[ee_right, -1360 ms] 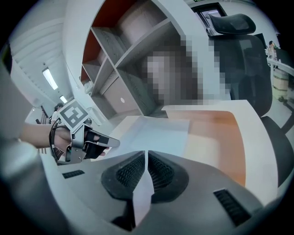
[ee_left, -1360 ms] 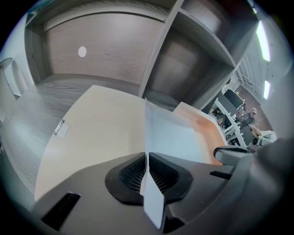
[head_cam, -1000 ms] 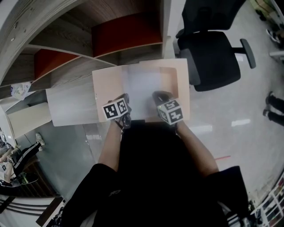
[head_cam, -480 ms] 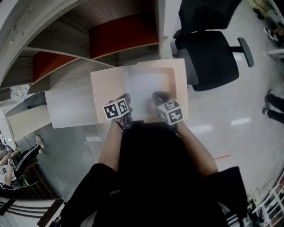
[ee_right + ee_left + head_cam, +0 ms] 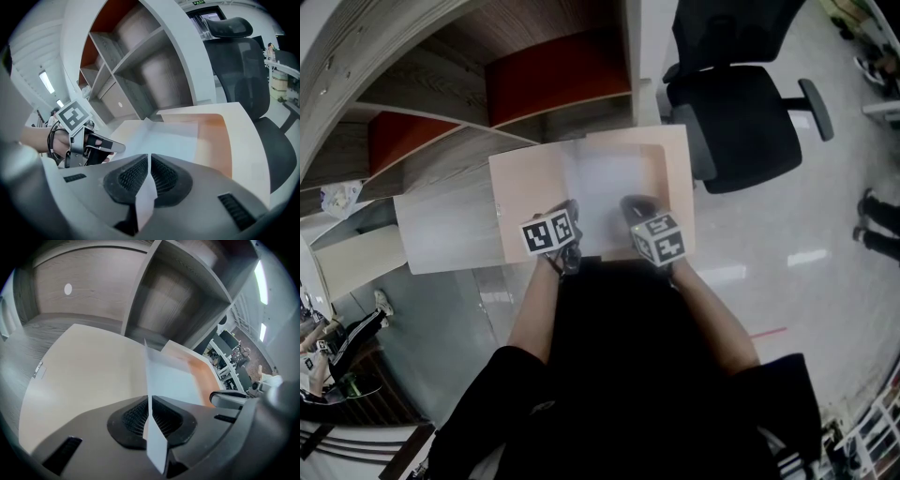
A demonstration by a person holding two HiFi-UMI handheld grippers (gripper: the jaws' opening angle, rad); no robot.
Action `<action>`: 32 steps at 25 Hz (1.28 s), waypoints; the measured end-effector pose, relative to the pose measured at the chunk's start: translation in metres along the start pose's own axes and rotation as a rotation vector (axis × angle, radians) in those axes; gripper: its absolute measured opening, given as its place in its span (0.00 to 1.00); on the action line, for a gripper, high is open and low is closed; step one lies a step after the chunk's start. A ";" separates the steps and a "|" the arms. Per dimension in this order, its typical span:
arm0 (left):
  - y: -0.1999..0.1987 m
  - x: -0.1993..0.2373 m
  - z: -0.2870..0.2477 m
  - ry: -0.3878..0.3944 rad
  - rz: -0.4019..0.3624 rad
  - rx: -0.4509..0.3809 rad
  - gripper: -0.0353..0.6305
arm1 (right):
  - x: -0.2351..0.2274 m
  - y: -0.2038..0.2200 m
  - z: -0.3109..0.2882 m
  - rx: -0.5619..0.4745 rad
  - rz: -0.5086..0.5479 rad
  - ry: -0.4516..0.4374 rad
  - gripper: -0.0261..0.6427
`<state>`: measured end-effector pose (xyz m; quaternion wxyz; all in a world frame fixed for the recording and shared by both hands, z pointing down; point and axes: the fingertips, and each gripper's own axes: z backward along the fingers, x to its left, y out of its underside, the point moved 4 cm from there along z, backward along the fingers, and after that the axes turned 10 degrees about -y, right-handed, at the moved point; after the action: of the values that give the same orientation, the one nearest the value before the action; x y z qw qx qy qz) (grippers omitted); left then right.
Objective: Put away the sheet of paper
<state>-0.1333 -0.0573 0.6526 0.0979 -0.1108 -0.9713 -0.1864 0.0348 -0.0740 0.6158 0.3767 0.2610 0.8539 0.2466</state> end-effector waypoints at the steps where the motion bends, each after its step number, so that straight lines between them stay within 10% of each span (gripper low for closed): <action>1: 0.000 -0.001 0.000 0.002 -0.001 0.000 0.15 | 0.000 0.000 0.000 -0.001 0.000 0.000 0.09; 32: -0.001 -0.034 -0.008 0.049 -0.036 0.019 0.15 | -0.003 0.000 0.022 -0.038 -0.024 0.011 0.09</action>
<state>-0.1002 -0.0677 0.6518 0.1194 -0.0876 -0.9721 -0.1817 0.0540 -0.0713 0.6041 0.3801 0.2420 0.8542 0.2595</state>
